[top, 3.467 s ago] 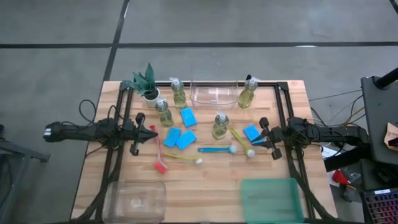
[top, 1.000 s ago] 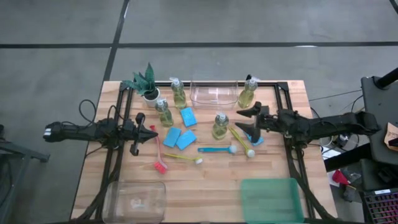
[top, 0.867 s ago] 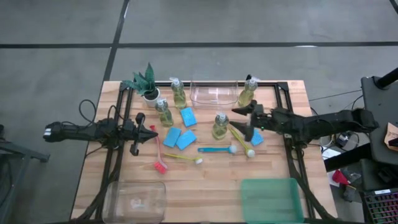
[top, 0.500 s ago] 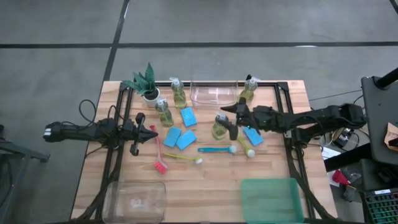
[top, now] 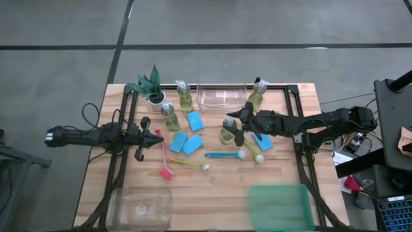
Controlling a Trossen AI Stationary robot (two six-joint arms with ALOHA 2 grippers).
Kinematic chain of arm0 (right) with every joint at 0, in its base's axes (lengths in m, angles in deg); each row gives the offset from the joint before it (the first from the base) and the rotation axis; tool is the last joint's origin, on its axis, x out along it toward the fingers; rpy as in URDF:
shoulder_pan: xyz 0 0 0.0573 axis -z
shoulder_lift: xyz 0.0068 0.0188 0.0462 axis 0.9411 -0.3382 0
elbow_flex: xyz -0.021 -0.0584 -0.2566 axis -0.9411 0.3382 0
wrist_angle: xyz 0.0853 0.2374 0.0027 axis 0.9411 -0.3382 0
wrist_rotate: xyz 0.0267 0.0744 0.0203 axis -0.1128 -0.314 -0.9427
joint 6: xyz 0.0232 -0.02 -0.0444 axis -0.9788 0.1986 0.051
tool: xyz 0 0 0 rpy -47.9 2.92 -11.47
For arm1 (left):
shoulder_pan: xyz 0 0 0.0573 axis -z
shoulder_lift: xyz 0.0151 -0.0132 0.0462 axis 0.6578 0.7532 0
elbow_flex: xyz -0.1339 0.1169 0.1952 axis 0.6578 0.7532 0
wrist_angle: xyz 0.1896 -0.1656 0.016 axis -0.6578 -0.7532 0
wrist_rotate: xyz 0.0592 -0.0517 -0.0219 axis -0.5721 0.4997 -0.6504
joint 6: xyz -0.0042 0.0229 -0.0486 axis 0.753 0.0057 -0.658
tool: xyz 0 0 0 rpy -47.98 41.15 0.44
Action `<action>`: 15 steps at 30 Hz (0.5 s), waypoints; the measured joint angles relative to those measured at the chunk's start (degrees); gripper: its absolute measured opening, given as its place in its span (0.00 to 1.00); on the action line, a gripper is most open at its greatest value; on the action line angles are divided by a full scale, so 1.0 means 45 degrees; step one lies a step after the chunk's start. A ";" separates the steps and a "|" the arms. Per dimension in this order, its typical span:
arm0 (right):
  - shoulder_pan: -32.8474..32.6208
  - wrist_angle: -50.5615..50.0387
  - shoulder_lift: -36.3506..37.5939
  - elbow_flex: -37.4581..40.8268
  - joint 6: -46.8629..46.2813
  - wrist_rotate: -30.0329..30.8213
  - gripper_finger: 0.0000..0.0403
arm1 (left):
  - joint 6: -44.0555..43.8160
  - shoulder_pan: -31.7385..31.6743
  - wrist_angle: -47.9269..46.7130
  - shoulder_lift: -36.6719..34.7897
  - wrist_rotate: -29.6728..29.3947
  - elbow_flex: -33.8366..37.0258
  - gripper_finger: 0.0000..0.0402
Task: Pick & Place Kitchen Sink Supplies
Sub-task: Put the liquid detergent into the top transparent bin
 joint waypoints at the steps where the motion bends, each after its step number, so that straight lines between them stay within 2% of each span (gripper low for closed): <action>1: 0.0000 -0.0022 0.0020 0.0049 -0.0017 0.0000 0.66 | -0.0002 -0.0002 0.0007 -0.0002 0.0000 0.0000 0.00; 15: 0.0000 -0.0211 0.0306 0.0212 0.0034 -0.0005 0.44 | 0.0002 -0.0001 0.0001 0.0017 0.0000 -0.0001 0.00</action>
